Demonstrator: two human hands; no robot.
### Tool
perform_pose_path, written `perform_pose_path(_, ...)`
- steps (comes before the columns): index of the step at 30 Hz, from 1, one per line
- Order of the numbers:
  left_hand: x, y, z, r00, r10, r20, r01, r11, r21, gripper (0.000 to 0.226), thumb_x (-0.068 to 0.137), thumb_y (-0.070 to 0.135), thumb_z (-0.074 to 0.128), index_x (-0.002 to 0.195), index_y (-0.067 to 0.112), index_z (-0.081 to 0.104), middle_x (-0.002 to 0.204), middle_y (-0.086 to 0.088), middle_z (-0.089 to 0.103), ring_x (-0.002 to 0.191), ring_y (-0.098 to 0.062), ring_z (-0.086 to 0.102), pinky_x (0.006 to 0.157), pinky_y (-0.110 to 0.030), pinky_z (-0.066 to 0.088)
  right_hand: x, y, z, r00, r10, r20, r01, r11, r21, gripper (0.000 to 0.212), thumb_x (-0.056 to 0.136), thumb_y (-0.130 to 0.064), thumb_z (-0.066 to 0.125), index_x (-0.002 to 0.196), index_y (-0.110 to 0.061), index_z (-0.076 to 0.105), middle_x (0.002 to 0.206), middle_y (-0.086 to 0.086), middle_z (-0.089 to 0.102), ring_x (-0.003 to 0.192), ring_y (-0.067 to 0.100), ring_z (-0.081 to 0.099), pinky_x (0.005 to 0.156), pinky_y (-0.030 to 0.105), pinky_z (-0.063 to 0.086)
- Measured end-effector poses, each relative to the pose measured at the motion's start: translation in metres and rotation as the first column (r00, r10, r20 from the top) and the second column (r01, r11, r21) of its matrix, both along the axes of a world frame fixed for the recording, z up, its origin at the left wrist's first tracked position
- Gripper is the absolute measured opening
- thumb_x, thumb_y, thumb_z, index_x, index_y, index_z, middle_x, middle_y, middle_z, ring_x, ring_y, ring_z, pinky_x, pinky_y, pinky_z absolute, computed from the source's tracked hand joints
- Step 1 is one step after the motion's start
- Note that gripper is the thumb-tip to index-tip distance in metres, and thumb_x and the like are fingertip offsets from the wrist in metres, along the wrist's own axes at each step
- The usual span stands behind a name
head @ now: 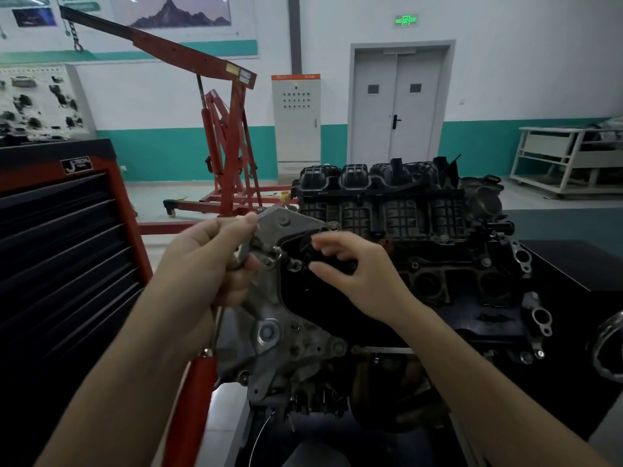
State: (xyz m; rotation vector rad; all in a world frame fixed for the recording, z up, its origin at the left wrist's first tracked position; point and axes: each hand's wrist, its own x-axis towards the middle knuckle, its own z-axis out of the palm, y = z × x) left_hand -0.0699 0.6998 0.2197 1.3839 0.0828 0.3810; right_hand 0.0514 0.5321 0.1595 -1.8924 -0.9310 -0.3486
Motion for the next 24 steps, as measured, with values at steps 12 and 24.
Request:
perform_pose_path(12,0.046,-0.009,0.038,0.95,-0.111,0.291,0.008,0.943,0.331,0.01,0.091,0.007,0.05,0.083,0.003,0.055,0.041,0.003,0.038,0.034,-0.009,0.025,0.036,-0.014,0.017,-0.006,0.001,0.084,0.96,0.143,0.24,-0.111,0.984,-0.142,0.016,0.095,-0.023,0.056,0.1,-0.011,0.065,0.081,0.002,0.062,0.074,0.017,0.057,0.073,0.039,0.049)
perform_pose_path(24,0.083,-0.03,0.038,0.928,-0.36,0.095,0.21,0.716,0.666,0.022,0.098,0.007,0.041,0.082,-0.001,0.053,0.055,-0.009,0.04,0.046,-0.018,0.035,0.042,-0.024,0.033,-0.002,-0.035,0.06,0.911,-0.206,0.356,0.271,0.952,-0.141,0.027,0.094,-0.044,0.054,0.104,-0.026,0.07,0.071,-0.01,0.063,0.061,0.006,0.054,0.057,0.03,0.042)
